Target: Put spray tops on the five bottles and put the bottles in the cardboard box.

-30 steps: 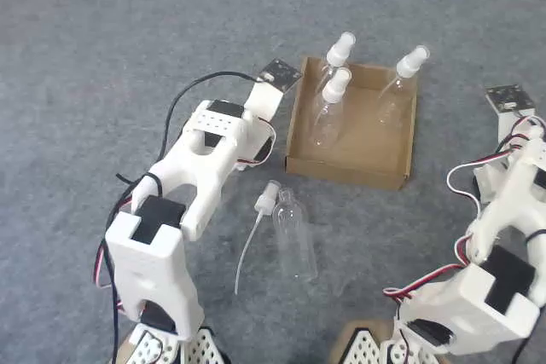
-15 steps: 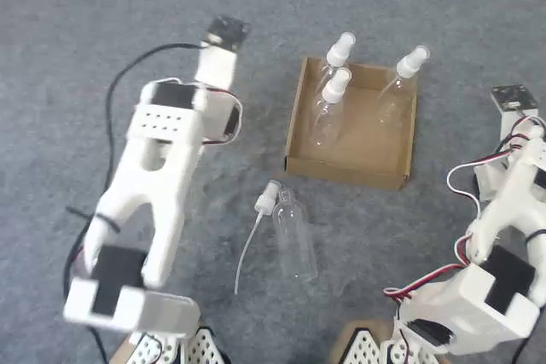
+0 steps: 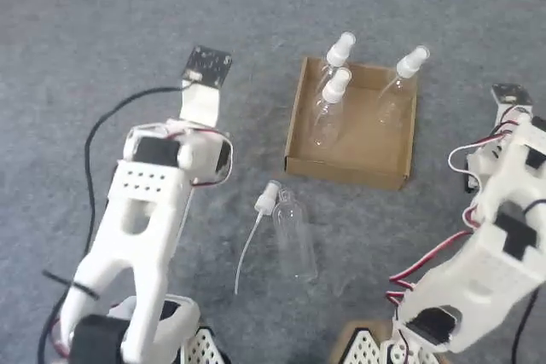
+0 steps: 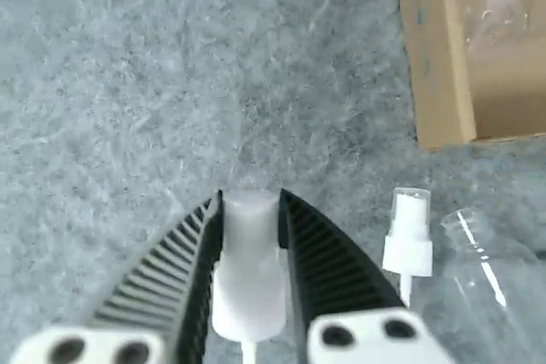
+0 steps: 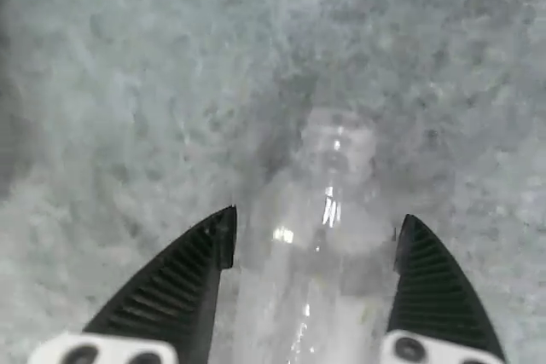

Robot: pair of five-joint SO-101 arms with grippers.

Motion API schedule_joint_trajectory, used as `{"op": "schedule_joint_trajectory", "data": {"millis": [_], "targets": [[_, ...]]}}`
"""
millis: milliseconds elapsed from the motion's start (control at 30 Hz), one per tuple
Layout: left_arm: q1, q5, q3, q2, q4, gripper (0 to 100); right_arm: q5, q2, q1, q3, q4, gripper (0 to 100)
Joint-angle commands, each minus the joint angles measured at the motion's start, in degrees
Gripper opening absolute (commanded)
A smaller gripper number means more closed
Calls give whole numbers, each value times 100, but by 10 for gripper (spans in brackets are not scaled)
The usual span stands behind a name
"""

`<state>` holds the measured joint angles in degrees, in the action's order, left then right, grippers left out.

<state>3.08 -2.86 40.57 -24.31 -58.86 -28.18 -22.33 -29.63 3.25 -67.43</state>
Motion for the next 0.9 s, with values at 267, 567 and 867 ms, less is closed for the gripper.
{"op": "schedule_joint_trajectory", "data": {"millis": [267,567,867], "targets": [[0,70,576,-492,642,16,44,-101,-40,-1116,-233,16],[-35,70,418,-545,598,16,-193,1824,453,-905,-1182,6],[-35,88,-971,-554,-299,16,299,4971,2316,1459,-646,6]]}}
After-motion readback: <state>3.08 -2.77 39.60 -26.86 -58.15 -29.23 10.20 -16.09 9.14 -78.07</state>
